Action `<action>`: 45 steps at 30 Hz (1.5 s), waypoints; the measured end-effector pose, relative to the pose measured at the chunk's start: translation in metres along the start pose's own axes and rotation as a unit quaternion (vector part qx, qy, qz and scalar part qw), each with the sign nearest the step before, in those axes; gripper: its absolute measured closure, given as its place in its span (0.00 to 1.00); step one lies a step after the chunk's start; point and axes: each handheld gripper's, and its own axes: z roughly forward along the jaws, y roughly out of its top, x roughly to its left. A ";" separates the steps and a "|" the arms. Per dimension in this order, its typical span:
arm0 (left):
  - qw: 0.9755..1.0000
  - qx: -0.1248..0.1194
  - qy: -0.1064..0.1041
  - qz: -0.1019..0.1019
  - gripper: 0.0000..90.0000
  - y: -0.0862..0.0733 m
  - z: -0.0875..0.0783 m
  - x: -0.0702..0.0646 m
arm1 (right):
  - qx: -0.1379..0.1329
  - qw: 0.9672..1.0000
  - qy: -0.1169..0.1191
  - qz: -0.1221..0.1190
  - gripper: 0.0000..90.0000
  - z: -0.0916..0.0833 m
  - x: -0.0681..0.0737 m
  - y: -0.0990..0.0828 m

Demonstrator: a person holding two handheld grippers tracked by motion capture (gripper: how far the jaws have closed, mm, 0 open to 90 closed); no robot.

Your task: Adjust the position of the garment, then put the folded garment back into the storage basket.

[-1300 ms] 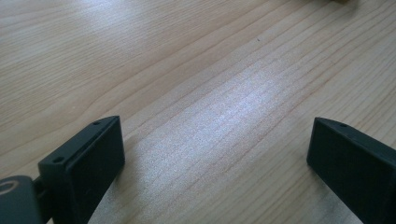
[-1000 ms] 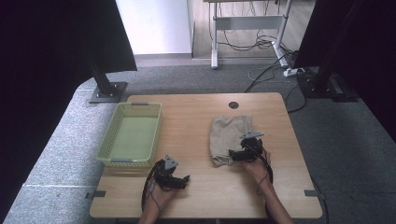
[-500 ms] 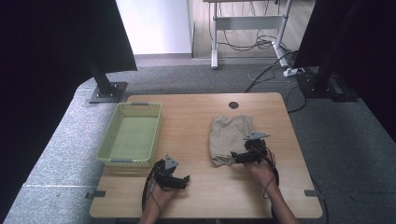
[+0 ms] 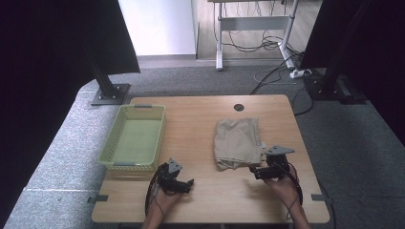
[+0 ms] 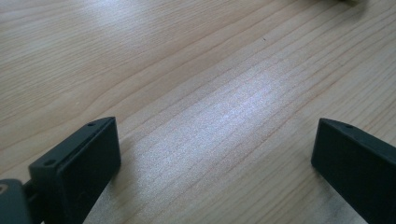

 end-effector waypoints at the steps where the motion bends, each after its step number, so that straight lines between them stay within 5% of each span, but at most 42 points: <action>1: 1.000 0.000 0.000 0.000 0.01 0.000 0.000 0.000 | 0.000 1.000 -0.004 0.000 0.06 -0.004 -0.001 -0.007; 16: 1.000 0.000 0.001 0.000 0.01 0.000 0.000 0.000 | 0.032 0.999 -0.028 0.017 0.05 -0.014 -0.012 -0.064; 31: 1.000 -0.003 0.003 -0.003 0.04 -0.001 -0.002 0.000 | 0.035 0.999 -0.038 0.011 0.04 -0.016 -0.013 -0.066; 45: 0.999 -0.026 -0.029 -0.020 0.01 0.020 -0.003 -0.003 | 0.035 0.999 -0.038 0.011 0.04 -0.016 -0.013 -0.066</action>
